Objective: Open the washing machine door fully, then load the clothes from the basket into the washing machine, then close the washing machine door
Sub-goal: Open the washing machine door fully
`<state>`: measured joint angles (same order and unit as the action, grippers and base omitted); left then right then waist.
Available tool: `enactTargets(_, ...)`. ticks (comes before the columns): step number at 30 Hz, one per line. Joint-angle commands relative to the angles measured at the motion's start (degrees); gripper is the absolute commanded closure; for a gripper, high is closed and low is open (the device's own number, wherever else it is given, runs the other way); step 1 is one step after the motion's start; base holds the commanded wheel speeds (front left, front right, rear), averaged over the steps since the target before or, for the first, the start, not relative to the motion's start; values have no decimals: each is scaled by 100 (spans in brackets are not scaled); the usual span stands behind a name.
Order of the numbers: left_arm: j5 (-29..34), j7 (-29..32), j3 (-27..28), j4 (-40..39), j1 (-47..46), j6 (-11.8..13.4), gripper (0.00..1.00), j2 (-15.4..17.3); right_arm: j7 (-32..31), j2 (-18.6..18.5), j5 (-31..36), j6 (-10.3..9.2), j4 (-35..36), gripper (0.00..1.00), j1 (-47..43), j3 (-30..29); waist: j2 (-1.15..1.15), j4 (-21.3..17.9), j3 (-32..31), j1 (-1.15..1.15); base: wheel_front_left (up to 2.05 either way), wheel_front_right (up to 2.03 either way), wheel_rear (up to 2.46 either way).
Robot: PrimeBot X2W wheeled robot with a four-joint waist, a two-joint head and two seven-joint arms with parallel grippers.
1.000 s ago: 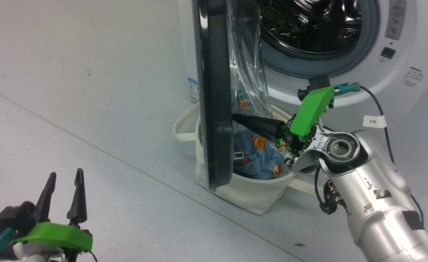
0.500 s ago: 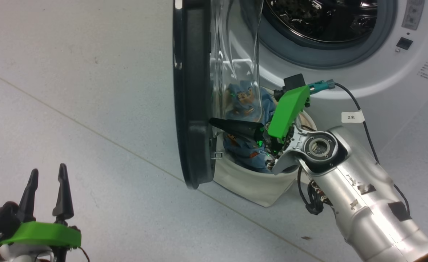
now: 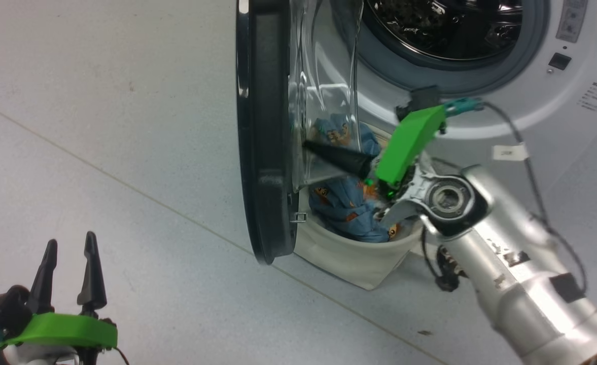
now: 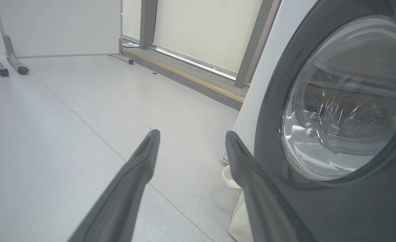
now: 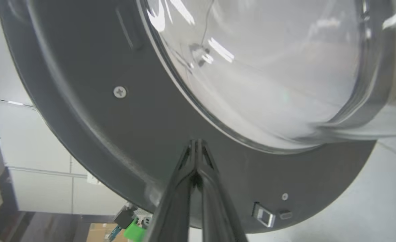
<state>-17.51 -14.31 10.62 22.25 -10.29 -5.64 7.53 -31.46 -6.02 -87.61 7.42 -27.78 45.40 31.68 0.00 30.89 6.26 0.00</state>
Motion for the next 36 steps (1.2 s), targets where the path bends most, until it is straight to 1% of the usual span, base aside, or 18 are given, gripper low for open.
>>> enactTargets(1,4,-69,207,-193,-123,-23,0,129,193,-86,210,7,295,0,39,-31,0,-8,-17,0,0,0,0)
enactTargets(6,29,-69,187,-213,-148,-46,0,108,1088,-642,819,7,949,0,-538,-119,0,-42,-89,0,0,0,0)
enactTargets(8,43,-69,160,-188,-160,-56,0,107,1680,-875,1211,7,1343,0,-779,-155,0,-60,-125,0,0,0,0)
enactTargets(9,61,-69,123,-142,-183,-67,0,113,2204,-1160,1711,7,1647,0,-1045,-61,0,-75,-169,0,0,0,0)
enactTargets(12,79,-69,71,-81,-220,-82,0,135,2910,-1473,2319,7,1917,0,-1465,71,0,-102,-241,0,0,0,0)
enactTargets(17,99,-69,-10,55,-253,-104,0,192,3815,-1810,3007,7,1950,0,-2099,108,0,-167,-361,0,0,0,0)
enactTargets(20,94,-69,-21,63,-242,-113,0,218,4302,-1883,3347,7,1883,0,-2383,40,0,-230,-412,0,0,0,0)
enactTargets(24,135,-69,-57,-22,-183,-131,0,286,4576,-1894,3721,7,1839,0,-2616,-116,0,-346,-417,0,0,0,0)
enactTargets(26,138,-69,-75,-61,-184,-137,0,296,4601,-1909,3840,7,1834,0,-2652,-146,0,-359,-414,0,0,0,0)
enactTargets(29,154,-69,-96,-221,-183,-150,0,313,4637,-1938,4237,7,1855,0,-2733,-212,0,-390,-416,0,0,0,0)
enactTargets(33,224,-69,-212,-406,-128,-167,0,364,4643,-1774,4659,7,1906,0,-2881,-648,0,-429,-426,0,0,0,0)
enactTargets(36,217,-69,-307,-537,-91,-176,0,397,4644,-1692,4988,7,1845,0,-2982,-817,0,-440,-445,0,0,0,0)
